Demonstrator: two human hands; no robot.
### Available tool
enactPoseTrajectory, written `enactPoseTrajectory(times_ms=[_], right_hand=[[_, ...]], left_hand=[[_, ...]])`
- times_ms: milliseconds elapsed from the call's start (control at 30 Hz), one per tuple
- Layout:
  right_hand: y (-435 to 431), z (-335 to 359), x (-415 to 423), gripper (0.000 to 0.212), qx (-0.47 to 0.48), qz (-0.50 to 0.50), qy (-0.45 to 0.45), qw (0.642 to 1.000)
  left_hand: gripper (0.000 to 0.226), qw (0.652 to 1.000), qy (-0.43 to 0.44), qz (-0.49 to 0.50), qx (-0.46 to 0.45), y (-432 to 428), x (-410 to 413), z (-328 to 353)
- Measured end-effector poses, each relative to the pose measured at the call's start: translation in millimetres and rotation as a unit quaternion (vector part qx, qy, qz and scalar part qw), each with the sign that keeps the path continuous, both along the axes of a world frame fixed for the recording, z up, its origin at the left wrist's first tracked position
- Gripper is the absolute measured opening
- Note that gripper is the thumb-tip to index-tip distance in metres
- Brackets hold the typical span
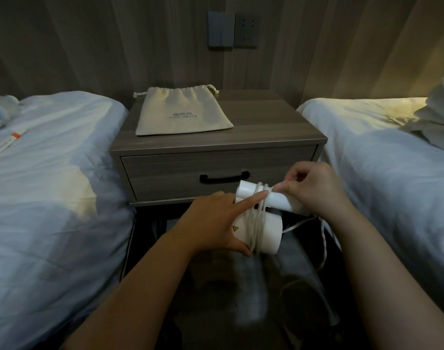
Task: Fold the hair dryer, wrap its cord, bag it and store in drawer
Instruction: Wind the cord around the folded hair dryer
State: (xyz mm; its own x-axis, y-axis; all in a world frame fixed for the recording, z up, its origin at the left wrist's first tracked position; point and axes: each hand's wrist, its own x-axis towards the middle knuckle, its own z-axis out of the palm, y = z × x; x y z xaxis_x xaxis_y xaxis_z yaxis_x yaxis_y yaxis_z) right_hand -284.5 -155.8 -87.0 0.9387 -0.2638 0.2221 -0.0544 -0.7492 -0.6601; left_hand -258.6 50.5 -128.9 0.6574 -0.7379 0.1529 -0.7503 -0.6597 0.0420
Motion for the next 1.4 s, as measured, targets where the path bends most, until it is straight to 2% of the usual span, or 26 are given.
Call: enactPoseTrajectory(times_ms=[100,200,333,533,667,800,900,967,1033,1133,1233,1300,1367,1400], right_hand=[[-8.0,-0.1,1.5,0.025,0.046,0.031,0.012,0.998],[-11.6,-1.0,2.8,0.016,0.033,0.039,0.018,0.999],[-12.0,-7.9,7.0,0.016,0.029,0.065,0.042,0.997],[-2.0,-10.3,8.7,0.021,0.087,0.047,0.026,0.995],[-1.0,-13.4,11.2,0.009,0.073,0.028,0.040,0.996],[-9.8,-18.0,15.9,0.027,0.020,0.004,0.085,0.996],[-21.6,-16.5,16.8,0.030,0.046,0.039,0.126,0.990],[-33.3,-18.1,16.4,0.020,0.129,0.083,0.170,0.973],[-45.7,-22.9,15.7,0.012,0.290,0.120,0.197,0.929],[-59.0,-36.4,16.6,0.031,0.472,0.129,0.208,0.847],[-59.2,-50.8,16.3,0.041,0.565,0.131,0.206,0.788],[-49.6,-53.4,14.8,0.043,0.596,0.162,0.192,0.763],[-36.8,-46.7,12.4,0.021,0.596,0.140,0.173,0.772],[-35.2,-48.7,15.8,0.022,0.591,0.134,0.151,0.781]], left_hand=[[0.110,1.000,-0.013,-0.007,0.001,-1.2,-2.8,0.5],[0.110,1.000,-0.018,-0.016,0.001,-2.5,-1.4,-0.8],[0.109,0.999,-0.021,-0.041,-0.002,-4.6,-2.3,-3.8],[0.106,0.998,-0.022,-0.053,-0.002,-7.0,-3.6,-5.4],[0.103,0.999,-0.003,-0.042,0.016,-10.9,-4.8,-9.5],[0.099,0.999,0.019,-0.031,0.025,-10.6,-5.3,-9.6],[0.099,0.999,0.024,-0.037,0.031,-9.9,-4.8,-7.9],[0.099,0.998,0.031,-0.040,0.033,-10.3,-5.0,-7.9],[0.100,0.998,0.043,-0.037,0.022,-9.5,-4.9,-7.5],[0.101,0.995,0.093,-0.022,-0.032,-7.3,-6.7,-7.2],[0.101,0.976,0.177,0.003,-0.130,-7.7,-9.5,-5.6],[0.098,0.949,0.236,0.015,-0.207,-7.8,-7.3,-5.5],[0.096,0.909,0.294,0.022,-0.295,-6.8,-3.1,-5.4],[0.093,0.883,0.324,0.021,-0.338,-6.6,-1.5,-4.7]])
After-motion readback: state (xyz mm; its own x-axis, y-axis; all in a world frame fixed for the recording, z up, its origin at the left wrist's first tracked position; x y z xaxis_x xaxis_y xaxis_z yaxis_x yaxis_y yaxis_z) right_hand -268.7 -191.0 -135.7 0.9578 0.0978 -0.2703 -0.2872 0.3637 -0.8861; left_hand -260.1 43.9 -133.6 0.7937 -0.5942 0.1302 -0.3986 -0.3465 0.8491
